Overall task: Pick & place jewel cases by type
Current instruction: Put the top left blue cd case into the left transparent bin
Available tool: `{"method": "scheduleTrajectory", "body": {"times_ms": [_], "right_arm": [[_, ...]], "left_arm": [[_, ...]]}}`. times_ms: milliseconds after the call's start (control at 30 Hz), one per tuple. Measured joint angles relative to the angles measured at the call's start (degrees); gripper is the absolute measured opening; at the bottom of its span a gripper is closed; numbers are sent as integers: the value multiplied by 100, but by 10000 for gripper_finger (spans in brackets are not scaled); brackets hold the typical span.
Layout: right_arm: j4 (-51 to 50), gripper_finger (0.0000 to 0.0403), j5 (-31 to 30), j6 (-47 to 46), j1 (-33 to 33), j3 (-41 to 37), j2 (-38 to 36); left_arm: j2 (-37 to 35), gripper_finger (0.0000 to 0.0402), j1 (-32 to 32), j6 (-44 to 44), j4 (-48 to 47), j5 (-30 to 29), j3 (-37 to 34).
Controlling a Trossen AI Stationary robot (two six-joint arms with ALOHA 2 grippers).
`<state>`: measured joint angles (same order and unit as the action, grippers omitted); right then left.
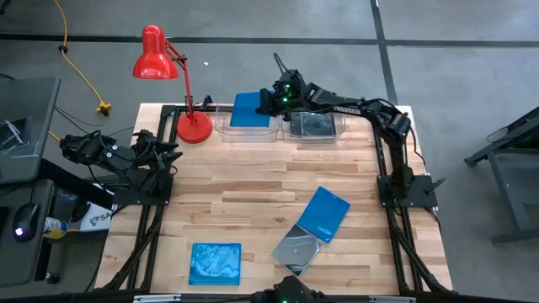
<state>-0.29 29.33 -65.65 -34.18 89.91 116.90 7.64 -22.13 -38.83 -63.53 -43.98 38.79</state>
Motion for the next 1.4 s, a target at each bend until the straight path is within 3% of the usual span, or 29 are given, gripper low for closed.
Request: {"method": "scheduleTrajectory", "body": {"times_ms": [167, 467, 833, 1067, 1400], "right_arm": [[-174, 0, 152, -14, 18, 535, 327], [-1788, 0, 367, 522, -45, 1482, 870], [-1924, 12, 426, 785, -43, 1492, 944], [-1920, 43, 431, 986, -43, 1492, 944], [-1884, 123, 570, 1379, -41, 1492, 944]], "left_arm": [[0, 182, -1, 0, 0, 2, 0], [-2, 182, -2, -37, 0, 67, 2], [0, 182, -2, -34, -4, 122, 1], [0, 182, -2, -37, -4, 138, 0], [0, 182, -2, -37, -4, 153, 2]]}}
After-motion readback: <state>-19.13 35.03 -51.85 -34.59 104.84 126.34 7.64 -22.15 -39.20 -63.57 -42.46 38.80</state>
